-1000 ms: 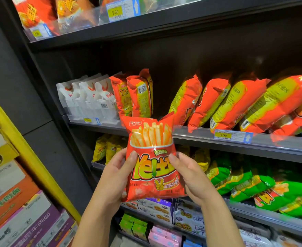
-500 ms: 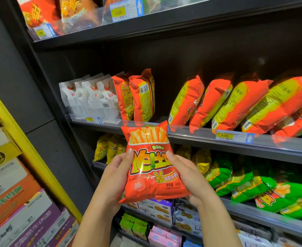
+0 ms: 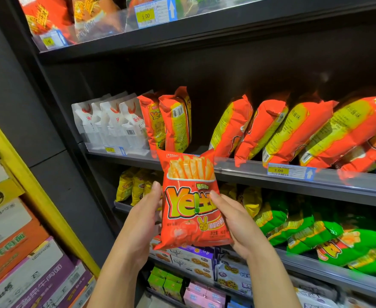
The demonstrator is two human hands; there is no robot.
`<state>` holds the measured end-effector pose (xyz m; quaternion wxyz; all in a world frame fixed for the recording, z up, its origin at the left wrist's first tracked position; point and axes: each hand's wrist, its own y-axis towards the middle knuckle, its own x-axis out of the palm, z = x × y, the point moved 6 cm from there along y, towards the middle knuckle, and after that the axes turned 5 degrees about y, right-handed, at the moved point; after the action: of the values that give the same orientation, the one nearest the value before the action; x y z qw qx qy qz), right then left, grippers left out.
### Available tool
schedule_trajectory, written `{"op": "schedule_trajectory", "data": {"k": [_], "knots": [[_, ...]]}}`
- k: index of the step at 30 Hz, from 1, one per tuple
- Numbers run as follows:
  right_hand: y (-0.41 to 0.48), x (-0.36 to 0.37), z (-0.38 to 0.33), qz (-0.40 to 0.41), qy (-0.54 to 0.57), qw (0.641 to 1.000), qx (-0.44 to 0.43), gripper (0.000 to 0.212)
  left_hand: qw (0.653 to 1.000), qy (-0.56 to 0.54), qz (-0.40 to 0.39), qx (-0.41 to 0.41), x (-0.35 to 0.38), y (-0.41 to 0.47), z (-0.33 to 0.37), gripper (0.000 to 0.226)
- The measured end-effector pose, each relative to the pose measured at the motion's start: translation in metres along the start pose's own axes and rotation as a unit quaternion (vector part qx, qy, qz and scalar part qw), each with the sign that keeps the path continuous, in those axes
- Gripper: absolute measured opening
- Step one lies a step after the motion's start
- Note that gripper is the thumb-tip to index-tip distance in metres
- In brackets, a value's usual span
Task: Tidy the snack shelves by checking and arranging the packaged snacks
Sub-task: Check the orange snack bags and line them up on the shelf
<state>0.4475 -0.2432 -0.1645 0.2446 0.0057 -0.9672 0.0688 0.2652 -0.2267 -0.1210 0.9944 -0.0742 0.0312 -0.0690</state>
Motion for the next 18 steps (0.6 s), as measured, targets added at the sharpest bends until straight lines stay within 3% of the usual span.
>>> {"op": "schedule_trajectory", "data": {"k": [3,7,13,18], "knots": [[-0.001,0.004,-0.005,-0.002,-0.038,0.999,-0.029,0.054,1.0,0.0,-0.013,-0.001,0.003,-0.001,0.0,0.062],[-0.003,0.009,-0.01,-0.022,-0.074,0.996,-0.053,0.063,1.0,0.003,-0.001,-0.002,0.002,0.001,-0.002,0.038],[-0.008,0.011,-0.018,-0.04,-0.094,0.991,-0.081,0.063,0.997,-0.058,0.004,-0.04,0.0,0.003,-0.01,0.043],[-0.008,0.011,-0.02,-0.047,-0.119,0.988,-0.086,0.06,0.999,-0.048,-0.006,-0.011,0.003,0.004,-0.004,0.042]]}}
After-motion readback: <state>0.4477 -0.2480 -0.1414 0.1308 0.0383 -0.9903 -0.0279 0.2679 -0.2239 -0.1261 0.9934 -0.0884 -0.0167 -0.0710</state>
